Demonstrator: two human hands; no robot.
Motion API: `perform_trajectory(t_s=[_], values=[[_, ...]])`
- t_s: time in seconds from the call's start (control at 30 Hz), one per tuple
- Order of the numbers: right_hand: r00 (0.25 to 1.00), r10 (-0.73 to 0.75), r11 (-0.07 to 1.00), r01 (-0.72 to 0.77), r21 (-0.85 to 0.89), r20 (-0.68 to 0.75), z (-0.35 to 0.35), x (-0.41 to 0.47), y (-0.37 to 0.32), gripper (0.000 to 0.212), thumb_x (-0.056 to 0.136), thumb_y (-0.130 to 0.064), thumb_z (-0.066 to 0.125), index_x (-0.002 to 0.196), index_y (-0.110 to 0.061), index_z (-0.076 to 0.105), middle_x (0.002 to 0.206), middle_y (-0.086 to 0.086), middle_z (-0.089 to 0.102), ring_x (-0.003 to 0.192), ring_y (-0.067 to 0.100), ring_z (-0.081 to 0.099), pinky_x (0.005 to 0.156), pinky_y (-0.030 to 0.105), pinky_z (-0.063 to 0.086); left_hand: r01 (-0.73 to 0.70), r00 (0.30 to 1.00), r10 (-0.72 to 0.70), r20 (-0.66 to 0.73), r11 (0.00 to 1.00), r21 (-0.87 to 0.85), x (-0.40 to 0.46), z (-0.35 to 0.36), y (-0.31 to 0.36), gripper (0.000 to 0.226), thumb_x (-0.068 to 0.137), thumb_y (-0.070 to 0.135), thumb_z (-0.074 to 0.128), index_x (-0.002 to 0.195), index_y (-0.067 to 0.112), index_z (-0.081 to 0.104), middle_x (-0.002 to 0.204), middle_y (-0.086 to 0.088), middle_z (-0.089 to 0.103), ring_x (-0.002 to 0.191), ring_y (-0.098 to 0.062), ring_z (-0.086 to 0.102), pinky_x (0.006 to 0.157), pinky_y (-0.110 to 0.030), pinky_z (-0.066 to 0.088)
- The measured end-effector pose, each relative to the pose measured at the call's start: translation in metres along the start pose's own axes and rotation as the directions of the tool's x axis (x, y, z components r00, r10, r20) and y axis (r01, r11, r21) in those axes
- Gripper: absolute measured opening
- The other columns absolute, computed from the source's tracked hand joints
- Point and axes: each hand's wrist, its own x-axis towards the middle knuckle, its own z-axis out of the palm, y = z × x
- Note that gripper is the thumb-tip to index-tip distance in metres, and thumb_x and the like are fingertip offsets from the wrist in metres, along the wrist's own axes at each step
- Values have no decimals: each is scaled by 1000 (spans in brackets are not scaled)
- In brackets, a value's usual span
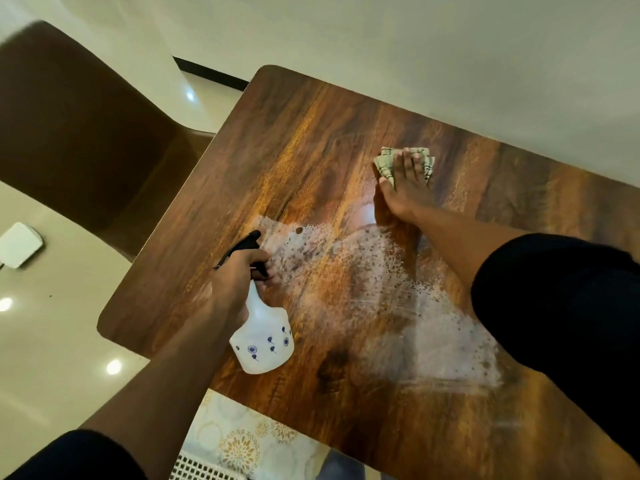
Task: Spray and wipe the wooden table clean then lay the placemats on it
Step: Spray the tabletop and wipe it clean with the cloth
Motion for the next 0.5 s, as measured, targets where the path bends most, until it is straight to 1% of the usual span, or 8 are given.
perform_trajectory(t_s=[0.07, 0.1, 0.17, 0.2, 0.27, 0.33, 0.43, 0.5], values=[[998, 64, 997, -63, 49, -15, 5, 3, -16, 73, 110, -56, 16, 166, -20, -12, 173, 1, -23, 159, 23, -21, 129, 55, -4, 2, 1000, -2, -5, 1000, -28, -3, 1, -3, 9, 94, 14, 68, 95, 5, 66, 71, -8, 62, 69, -25, 66, 48, -28, 43], [996, 83, 995, -82, 57, -28, 8, 3, -25, 73, 109, -56, 17, 167, -19, -10, 173, 1, -21, 159, 23, -20, 128, 56, -4, 6, 1000, -7, -13, 999, -41, -4, 2, -4, 9, 94, 14, 67, 93, 5, 66, 68, -7, 62, 66, -24, 66, 50, -28, 43], [997, 36, 999, -35, 16, -68, 21, 0, -45, 74, 109, -56, 19, 167, -18, -8, 174, 2, -19, 160, 24, -19, 128, 56, -6, -6, 999, 4, -48, 998, -58, -8, 1, -7, 11, 94, 13, 67, 88, 5, 67, 65, -5, 63, 63, -22, 66, 55, -31, 43], [996, -26, 1000, 24, -20, -81, 30, -2, -56, 75, 109, -56, 19, 167, -18, -9, 174, 3, -18, 160, 25, -18, 128, 57, -7, -24, 997, 20, -70, 998, -59, -11, 0, -10, 11, 94, 13, 67, 87, 5, 68, 65, -5, 63, 62, -21, 67, 57, -32, 45], [984, -172, 982, 167, -84, -56, 49, -10, -86, 76, 108, -58, 17, 166, -17, -10, 174, 5, -18, 160, 27, -18, 127, 59, -7, -57, 993, 50, -110, 997, -59, -17, -5, -16, 11, 94, 13, 67, 86, 5, 69, 63, -4, 63, 58, -20, 67, 62, -35, 47], [949, -316, 940, 314, -134, 8, 66, -23, -122, 76, 107, -59, 15, 166, -18, -10, 174, 6, -18, 159, 28, -19, 126, 59, -10, -62, 988, 53, -143, 997, -55, -26, -10, -22, 13, 94, 14, 66, 85, 5, 68, 64, -5, 63, 58, -20, 67, 60, -34, 45], [855, -510, 830, 518, -205, 95, 86, -44, -170, 75, 108, -58, 14, 167, -17, -9, 174, 7, -17, 159, 28, -20, 124, 58, -12, -59, 982, 46, -185, 996, -64, -38, -15, -32, 18, 94, 16, 66, 81, 4, 67, 66, -7, 62, 61, -20, 66, 58, -32, 47], [772, -615, 738, 635, -227, 160, 102, -66, -191, 75, 108, -56, 15, 166, -16, -10, 174, 6, -16, 159, 27, -19, 125, 57, -11, -51, 977, 31, -210, 995, -87, -43, -16, -40, 19, 93, 15, 66, 77, 6, 67, 66, -6, 62, 61, -20, 65, 60, -33, 50]])
